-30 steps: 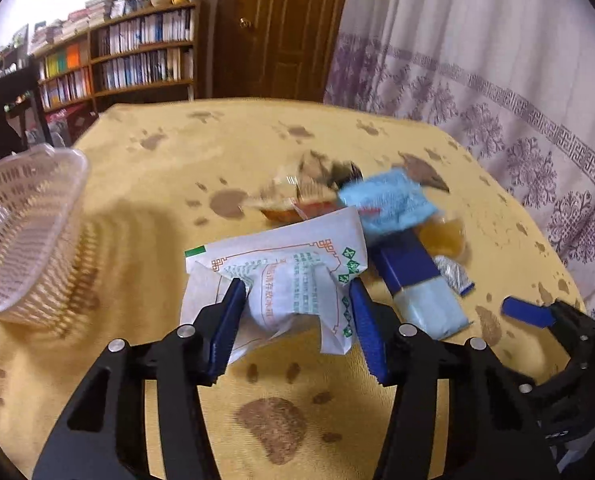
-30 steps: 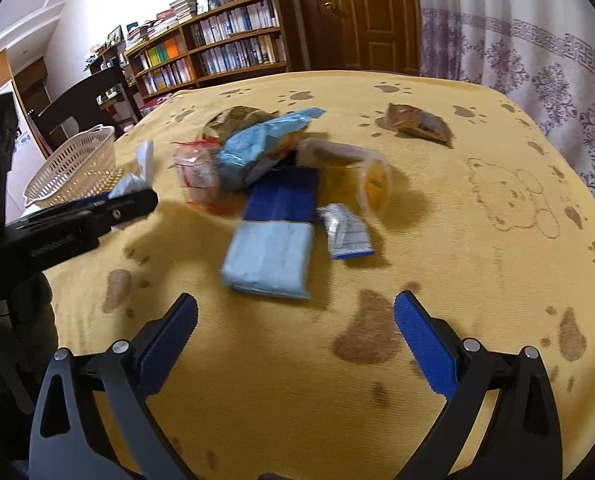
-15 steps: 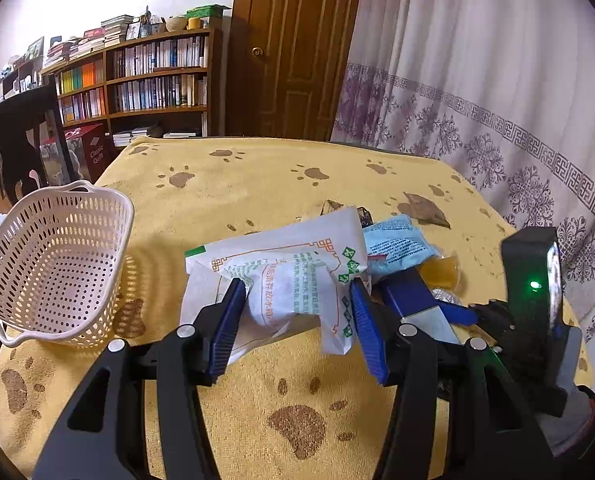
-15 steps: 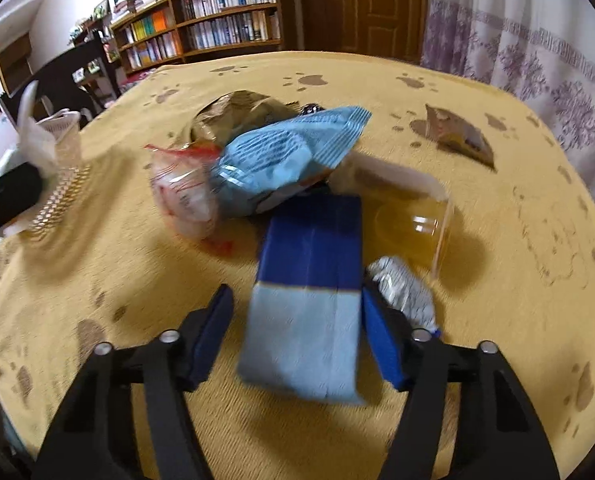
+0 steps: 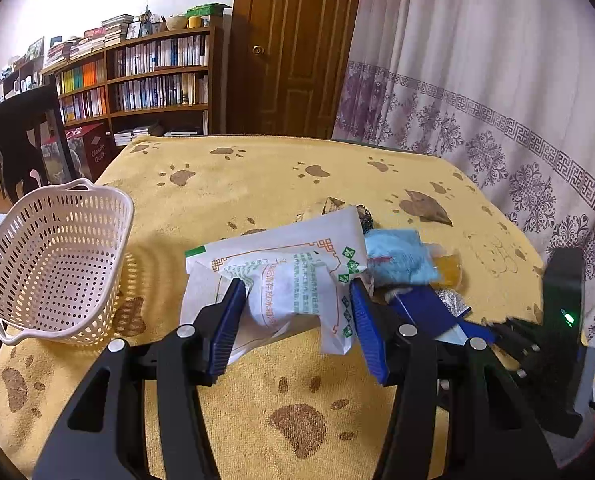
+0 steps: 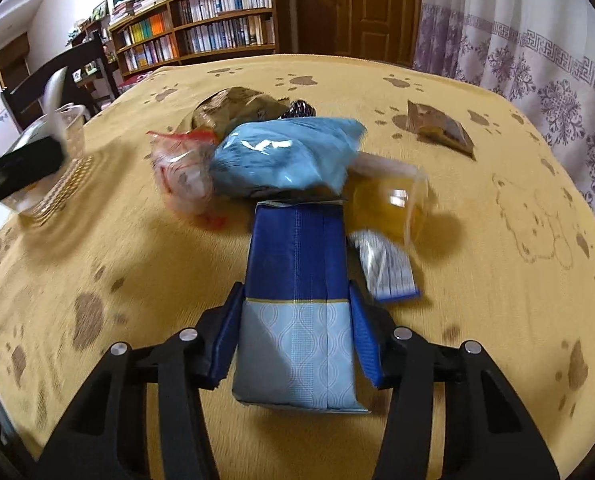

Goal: Organize snacks
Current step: 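Grasp the blue-and-pale-blue tissue pack with the right gripper, then carry the white printed bag into the white basket and open the left gripper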

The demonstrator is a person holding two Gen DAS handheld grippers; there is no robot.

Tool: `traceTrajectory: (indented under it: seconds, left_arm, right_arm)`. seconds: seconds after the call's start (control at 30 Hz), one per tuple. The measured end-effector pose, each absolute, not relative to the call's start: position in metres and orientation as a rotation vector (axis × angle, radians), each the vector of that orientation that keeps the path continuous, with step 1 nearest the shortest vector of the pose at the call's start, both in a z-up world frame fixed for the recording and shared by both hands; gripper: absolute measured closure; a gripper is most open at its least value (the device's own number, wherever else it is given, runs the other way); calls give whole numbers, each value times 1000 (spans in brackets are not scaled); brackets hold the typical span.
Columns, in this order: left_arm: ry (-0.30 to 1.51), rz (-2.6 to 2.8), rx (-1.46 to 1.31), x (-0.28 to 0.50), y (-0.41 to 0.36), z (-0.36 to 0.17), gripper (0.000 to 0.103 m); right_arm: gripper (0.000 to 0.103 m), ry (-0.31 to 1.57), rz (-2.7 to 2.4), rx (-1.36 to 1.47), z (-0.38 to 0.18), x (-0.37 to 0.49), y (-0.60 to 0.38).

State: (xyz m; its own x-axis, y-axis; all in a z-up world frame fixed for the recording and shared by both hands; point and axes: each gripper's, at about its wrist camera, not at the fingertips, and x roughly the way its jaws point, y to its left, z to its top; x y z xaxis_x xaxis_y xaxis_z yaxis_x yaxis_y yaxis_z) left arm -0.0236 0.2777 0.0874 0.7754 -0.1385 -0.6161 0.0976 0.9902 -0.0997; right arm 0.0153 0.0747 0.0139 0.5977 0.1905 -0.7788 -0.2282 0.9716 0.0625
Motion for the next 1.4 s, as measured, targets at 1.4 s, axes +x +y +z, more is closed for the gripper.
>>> traceTrajectory:
  seconds: [1.4]
  left_arm:
    - [583, -74, -128, -35, 314, 116, 26]
  right_arm:
    - [53, 826, 373, 79, 49, -43, 71]
